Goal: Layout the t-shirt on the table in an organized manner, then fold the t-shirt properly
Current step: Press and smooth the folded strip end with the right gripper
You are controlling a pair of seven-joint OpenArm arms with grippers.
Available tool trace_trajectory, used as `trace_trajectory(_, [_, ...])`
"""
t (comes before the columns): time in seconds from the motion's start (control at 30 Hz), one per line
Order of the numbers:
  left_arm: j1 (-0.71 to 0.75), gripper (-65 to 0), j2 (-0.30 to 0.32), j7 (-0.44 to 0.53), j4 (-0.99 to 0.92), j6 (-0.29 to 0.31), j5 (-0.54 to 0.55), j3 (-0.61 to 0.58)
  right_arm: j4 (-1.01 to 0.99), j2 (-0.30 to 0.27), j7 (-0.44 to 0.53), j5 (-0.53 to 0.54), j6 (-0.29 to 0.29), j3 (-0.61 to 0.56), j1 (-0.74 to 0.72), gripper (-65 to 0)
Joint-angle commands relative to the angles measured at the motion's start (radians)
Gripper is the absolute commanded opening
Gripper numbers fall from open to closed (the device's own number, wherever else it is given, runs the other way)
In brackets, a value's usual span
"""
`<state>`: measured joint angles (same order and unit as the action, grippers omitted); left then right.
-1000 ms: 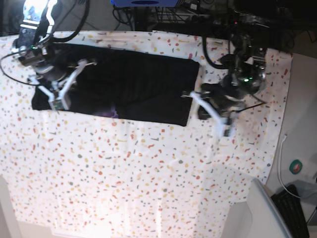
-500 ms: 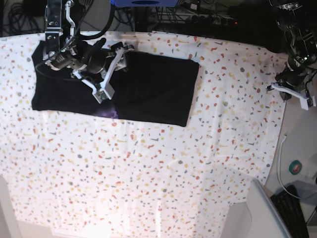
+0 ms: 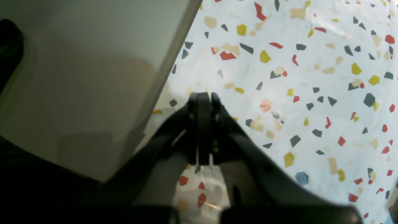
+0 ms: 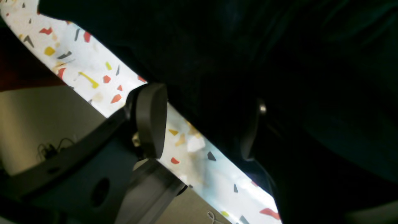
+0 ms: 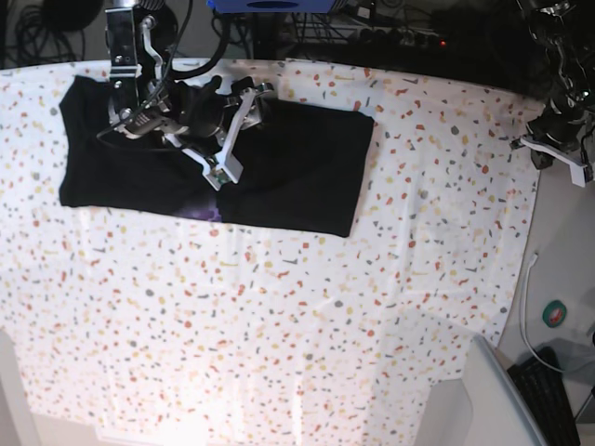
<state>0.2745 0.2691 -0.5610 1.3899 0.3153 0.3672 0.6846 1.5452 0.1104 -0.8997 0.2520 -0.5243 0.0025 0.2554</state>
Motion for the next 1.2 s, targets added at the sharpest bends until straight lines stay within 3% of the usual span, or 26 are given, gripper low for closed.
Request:
trace_trajectory(0.0, [-0.002, -65.0, 0.017, 0.023, 0.016, 0.003, 0.008, 0.005, 0.021, 0.002, 0.034, 0.014, -0.003, 0.001, -0.003, -33.6])
trace_trajectory(0.13, [-0.002, -65.0, 0.017, 0.023, 0.013, 0.003, 0.008, 0.005, 0.091, 0.001, 0.040, 0.011, -0.003, 0.001, 0.029, -33.6])
trace_trajectory(0.3, [-0.004, -65.0, 0.017, 0.023, 0.009, 0.003, 0.008, 0.004, 0.088, -0.008, 0.046, 0.013, 0.122, 0.001, 0.028, -32.9])
trace_trajectory(0.63, [-0.005, -65.0, 0.017, 0.023, 0.009, 0.003, 0.008, 0.004, -0.001, -0.007, 0.047, 0.013, 0.122, -0.003, -0.008, -33.9])
trace_trajectory(0.73, [-0.004, -65.0, 0.017, 0.023, 0.009, 0.003, 0.008, 0.004, -0.001, -0.005, 0.047, 0.013, 0.122, -0.003, -0.005, -42.0])
trace_trajectory(0.83, [-0.005, -65.0, 0.017, 0.023, 0.009, 0.003, 0.008, 0.004, 0.011, -0.004, 0.038, 0.014, 0.122, -0.003, -0.001, -64.1])
trace_trajectory(1.17, [-0.007, -65.0, 0.017, 0.023, 0.007, 0.003, 0.008, 0.004, 0.127, -0.007, 0.034, 0.014, 0.122, 0.001, 0.071, -65.0])
